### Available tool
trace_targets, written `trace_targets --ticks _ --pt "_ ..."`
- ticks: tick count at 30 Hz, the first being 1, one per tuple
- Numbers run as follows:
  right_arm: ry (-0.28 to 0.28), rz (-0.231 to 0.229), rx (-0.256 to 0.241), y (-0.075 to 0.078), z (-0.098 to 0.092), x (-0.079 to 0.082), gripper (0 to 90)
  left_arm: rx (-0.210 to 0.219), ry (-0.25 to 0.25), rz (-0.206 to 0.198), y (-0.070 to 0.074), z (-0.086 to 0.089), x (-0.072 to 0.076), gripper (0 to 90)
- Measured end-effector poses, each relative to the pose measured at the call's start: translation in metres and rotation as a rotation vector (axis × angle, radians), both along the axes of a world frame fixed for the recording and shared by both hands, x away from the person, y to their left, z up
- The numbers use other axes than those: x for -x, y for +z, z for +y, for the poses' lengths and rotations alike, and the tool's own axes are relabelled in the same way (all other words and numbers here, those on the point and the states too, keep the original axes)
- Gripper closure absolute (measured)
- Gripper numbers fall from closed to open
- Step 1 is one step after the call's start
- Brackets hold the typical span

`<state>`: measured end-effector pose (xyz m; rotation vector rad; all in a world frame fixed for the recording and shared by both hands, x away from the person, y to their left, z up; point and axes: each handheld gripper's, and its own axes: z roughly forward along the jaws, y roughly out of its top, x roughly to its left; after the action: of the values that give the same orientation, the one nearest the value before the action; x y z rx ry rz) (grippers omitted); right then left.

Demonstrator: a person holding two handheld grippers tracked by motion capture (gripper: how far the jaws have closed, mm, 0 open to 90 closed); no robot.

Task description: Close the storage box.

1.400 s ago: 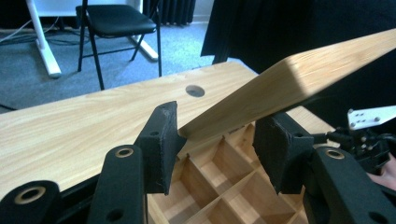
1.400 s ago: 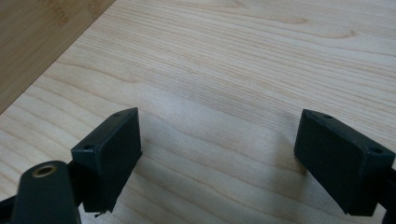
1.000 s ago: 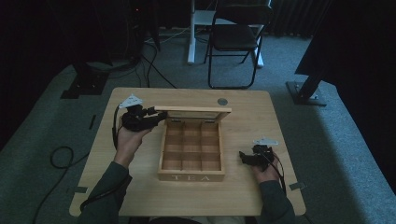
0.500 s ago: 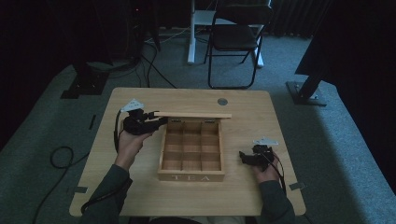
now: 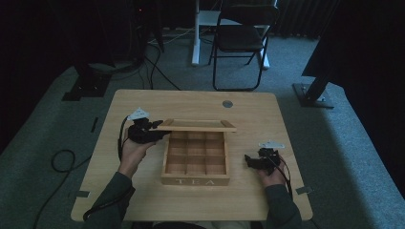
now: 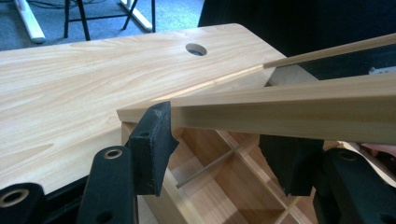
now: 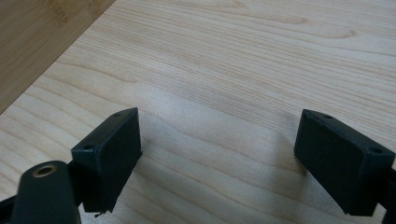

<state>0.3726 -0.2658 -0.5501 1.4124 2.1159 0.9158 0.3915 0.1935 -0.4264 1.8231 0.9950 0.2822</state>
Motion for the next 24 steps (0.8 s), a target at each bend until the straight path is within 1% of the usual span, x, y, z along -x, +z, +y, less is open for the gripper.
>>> trace_targets --ticks 3,5,9,13,17,20,24 --pt "0.0 0.002 0.0 0.0 0.0 0.0 14.3 -0.011 -0.007 0.002 -0.003 0.0 0.003 44.6" --pt "-0.001 0.002 -0.001 0.0 0.0 0.0 14.3 -0.029 -0.009 0.003 -0.004 0.0 0.006 44.8" --pt "-0.001 0.001 -0.001 0.0 0.0 0.0 14.3 -0.046 -0.007 0.011 -0.004 0.001 0.011 47.1" --pt "0.0 0.001 0.0 0.0 0.0 0.0 14.3 -0.069 -0.002 0.007 -0.004 0.0 0.015 51.0" --pt "0.0 0.0 0.0 0.0 0.0 0.0 14.3 -0.077 -0.002 0.001 -0.004 -0.002 0.019 55.4" --pt "0.0 0.001 0.0 0.0 0.0 0.0 14.3 -0.101 0.0 -0.005 -0.005 -0.002 0.022 59.3" --pt "-0.001 0.003 -0.002 0.0 0.0 0.0 14.3 -0.101 -0.001 0.008 -0.007 0.0 0.026 63.4"
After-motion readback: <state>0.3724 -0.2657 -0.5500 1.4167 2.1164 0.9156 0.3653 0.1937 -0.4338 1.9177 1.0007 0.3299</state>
